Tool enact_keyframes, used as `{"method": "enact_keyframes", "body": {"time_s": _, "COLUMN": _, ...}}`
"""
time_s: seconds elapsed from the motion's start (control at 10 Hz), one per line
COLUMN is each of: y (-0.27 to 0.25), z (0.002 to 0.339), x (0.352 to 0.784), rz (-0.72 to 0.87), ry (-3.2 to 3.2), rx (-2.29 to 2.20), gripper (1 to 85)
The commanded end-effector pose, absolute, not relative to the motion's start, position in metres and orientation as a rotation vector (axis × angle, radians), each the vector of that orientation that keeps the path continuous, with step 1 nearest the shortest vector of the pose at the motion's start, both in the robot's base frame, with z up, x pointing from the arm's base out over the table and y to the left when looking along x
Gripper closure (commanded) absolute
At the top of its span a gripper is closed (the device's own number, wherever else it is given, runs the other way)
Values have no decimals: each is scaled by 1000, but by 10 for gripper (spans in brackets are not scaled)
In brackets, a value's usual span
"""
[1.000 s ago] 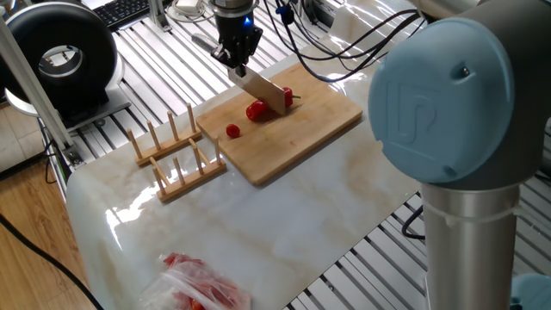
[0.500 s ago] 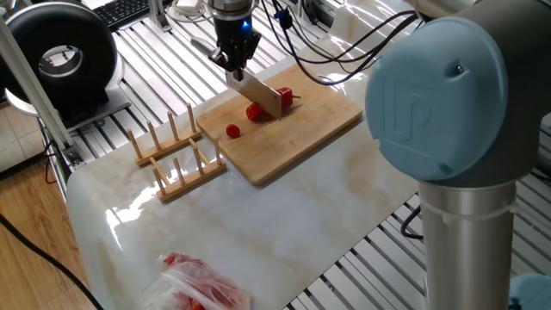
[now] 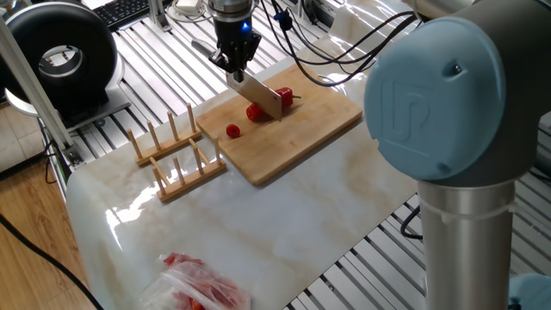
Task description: Chop the chili peppers
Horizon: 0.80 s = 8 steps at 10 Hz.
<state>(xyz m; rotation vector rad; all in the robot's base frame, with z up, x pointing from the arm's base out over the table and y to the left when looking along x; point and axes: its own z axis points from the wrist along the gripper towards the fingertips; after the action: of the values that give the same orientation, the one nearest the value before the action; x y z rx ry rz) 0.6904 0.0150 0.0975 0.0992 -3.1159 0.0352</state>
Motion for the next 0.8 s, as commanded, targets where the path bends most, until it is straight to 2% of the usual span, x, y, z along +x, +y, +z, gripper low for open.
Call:
{"method": "enact_keyframes", "body": {"time_s": 0.0, "y": 15, "z": 98, "x": 689, "rz": 21, "ry": -3113, "rx": 98, "gripper": 843}}
{"method": "enact_keyframes", "body": {"time_s": 0.7, "y": 12, "z": 106, "x": 682, "rz": 8, "ry": -3104, "rx": 124, "gripper": 843}}
